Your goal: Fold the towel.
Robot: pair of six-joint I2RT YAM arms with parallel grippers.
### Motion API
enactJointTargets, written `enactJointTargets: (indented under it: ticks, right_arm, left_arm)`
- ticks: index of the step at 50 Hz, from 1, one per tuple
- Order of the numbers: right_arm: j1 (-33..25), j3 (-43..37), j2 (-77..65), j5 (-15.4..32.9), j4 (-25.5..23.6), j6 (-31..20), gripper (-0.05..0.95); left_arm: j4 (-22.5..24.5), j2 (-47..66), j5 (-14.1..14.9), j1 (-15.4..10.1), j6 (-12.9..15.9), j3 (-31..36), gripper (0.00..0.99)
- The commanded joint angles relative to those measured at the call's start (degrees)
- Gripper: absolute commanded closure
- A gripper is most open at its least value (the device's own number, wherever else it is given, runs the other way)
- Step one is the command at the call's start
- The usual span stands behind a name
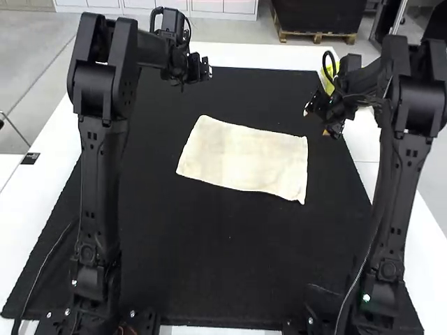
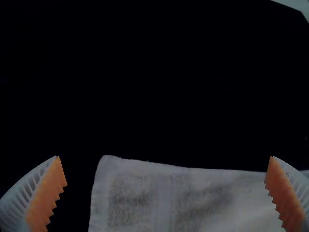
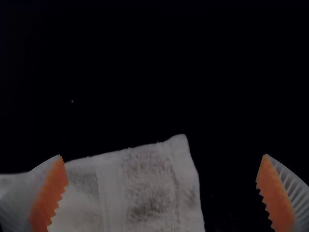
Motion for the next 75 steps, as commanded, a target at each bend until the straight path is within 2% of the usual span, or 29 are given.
enactJointTargets:
  ticks: [1, 16, 39, 46, 51, 61, 65, 69, 71, 73, 75]
  right_arm:
    - [1.65, 3.60, 2.54, -1.09, -0.62, 0.78, 0.00]
    - [3.32, 8.17, 7.99, -1.62, -2.46, 2.27, 0.00]
    - [3.23, 8.52, 10.19, -3.03, -2.82, 4.47, -0.01]
    - [3.32, 8.43, 11.07, -4.43, -2.99, 6.84, -0.01]
    - [3.32, 8.43, 11.77, -4.61, -3.96, 7.11, 0.06]
    - [3.32, 8.17, 13.62, -5.58, -5.89, 7.72, 0.07]
    - [3.32, 7.81, 13.79, -5.93, -6.16, 7.72, 0.17]
    - [3.32, 7.55, 14.32, -6.10, -6.16, 8.16, 0.32]
    - [3.32, 7.46, 14.50, -6.19, -6.24, 8.42, 0.44]
    - [3.41, 7.29, 14.59, -6.19, -6.24, 8.60, 0.60]
    - [3.32, 7.02, 14.67, -6.19, -6.24, 8.86, 0.69]
  left_arm:
    - [0.31, 0.17, 0.44, 0.10, 0.31, 2.25, 0.028]
    - [0.23, 1.13, 0.53, 0.27, 0.40, 2.34, 0.028]
    - [0.23, 1.66, 0.53, 0.10, 0.40, 2.43, 0.028]
    - [0.14, 1.75, 0.53, 0.10, 0.40, 2.43, 0.028]
    - [0.14, 1.92, 0.53, -0.16, 0.40, 2.43, 0.028]
    - [0.05, 2.36, 0.71, -0.43, 0.31, 2.52, 0.028]
    - [0.05, 2.71, 0.97, -0.52, 0.31, 2.60, 0.028]
    - [0.05, 2.98, 1.06, -0.60, 0.31, 2.78, 0.028]
    - [-0.04, 3.15, 1.24, -0.60, 0.31, 2.78, 0.028]
    - [-0.04, 3.42, 1.32, -0.60, 0.31, 2.96, 0.028]
    - [-0.04, 3.59, 1.32, -0.60, 0.31, 3.13, 0.028]
